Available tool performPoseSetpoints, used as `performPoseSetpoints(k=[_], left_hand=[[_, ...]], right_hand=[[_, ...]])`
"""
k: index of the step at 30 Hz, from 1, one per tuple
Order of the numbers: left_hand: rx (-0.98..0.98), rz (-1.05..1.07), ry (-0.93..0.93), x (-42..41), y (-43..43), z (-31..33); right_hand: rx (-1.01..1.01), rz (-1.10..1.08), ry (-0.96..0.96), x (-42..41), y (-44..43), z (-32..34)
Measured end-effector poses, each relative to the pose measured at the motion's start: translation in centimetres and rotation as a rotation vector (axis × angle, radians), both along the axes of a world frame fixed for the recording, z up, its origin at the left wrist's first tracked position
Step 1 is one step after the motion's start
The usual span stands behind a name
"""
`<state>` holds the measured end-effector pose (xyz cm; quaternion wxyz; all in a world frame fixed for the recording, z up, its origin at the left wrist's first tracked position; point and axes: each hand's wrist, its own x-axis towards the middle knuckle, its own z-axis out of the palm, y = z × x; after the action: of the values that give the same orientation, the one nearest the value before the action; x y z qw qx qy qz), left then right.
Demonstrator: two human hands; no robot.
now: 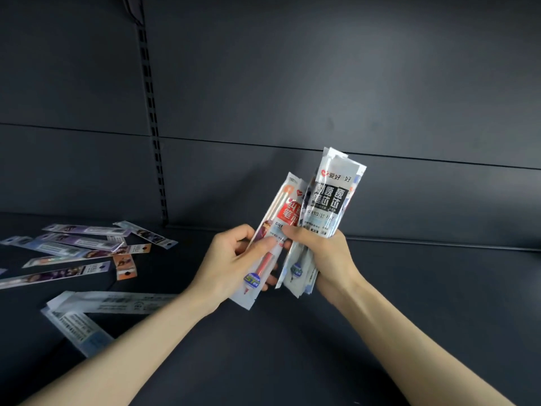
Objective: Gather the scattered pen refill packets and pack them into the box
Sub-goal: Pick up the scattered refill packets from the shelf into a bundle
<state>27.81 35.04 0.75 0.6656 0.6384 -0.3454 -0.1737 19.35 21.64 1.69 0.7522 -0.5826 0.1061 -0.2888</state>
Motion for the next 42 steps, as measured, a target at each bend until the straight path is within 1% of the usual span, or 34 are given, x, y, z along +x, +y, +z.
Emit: performPoseSetpoints(k=[3,7,10,12,15,18,22,26,29,32,33,34,36,38,41,42], left_hand=[[0.024,-0.037,-0.010,0.1,0.0,0.1],[-0.071,0.059,0.022,0.4,-0.1,-0.1],[-0.111,0.099,0.070,0.4,-0.2,-0.2],[-0.120,0.048,0.128,-0.1,-0.4,-0.2],[-0.140,-0.025,0.210,-1.1,-0.9,-0.1],[-0.148,-0.026,0.210,-1.5,-1.0,-0.1],[-0.106,-0.004,0.169,-1.6,-1.0,-0.5],[-0.100,-0.009,0.178,-1.5,-0.8,-0.2],[-0.113,0.102,0.187,-0.9,-0.6,0.3],[-0.081,0.162,0.206,-0.1,-0.2,0.6],[-0.059,0.160,0.174,0.2,0.0,0.7],[-0.025,0.156,0.094,0.5,0.2,0.8],[0.065,0.163,-0.133,1.2,0.8,1.1],[0.158,0.162,-0.294,1.9,1.6,1.5],[0.317,0.060,-0.436,2.2,2.6,2.2],[0.326,0.028,-0.454,2.1,2.9,2.5]], right_hand=[[0.024,-0.055,-0.013,-0.2,-0.7,0.2],[0.090,-0.116,-0.022,-0.4,-1.2,0.5],[0.046,-0.144,0.074,-0.3,-1.1,0.0],[-0.001,-0.096,0.121,0.0,-0.5,-0.4],[0.027,0.003,0.083,0.3,0.5,-0.4],[0.009,0.007,0.070,0.4,0.8,-0.2],[-0.060,0.017,0.074,0.2,1.1,-0.3],[0.028,0.009,0.043,-0.1,0.7,0.3],[0.127,-0.064,-0.015,-0.6,-0.6,0.8],[0.147,-0.068,-0.056,-1.1,-1.3,1.2],[0.134,-0.068,-0.061,-1.1,-1.5,1.3],[0.105,-0.067,-0.065,-1.2,-1.5,1.3],[0.005,-0.072,-0.057,-1.2,-1.5,1.5],[-0.098,-0.088,-0.037,-1.4,-1.6,1.6],[-0.237,-0.132,0.027,-1.5,-1.6,1.7],[-0.281,-0.126,0.052,-1.6,-1.5,1.7]])
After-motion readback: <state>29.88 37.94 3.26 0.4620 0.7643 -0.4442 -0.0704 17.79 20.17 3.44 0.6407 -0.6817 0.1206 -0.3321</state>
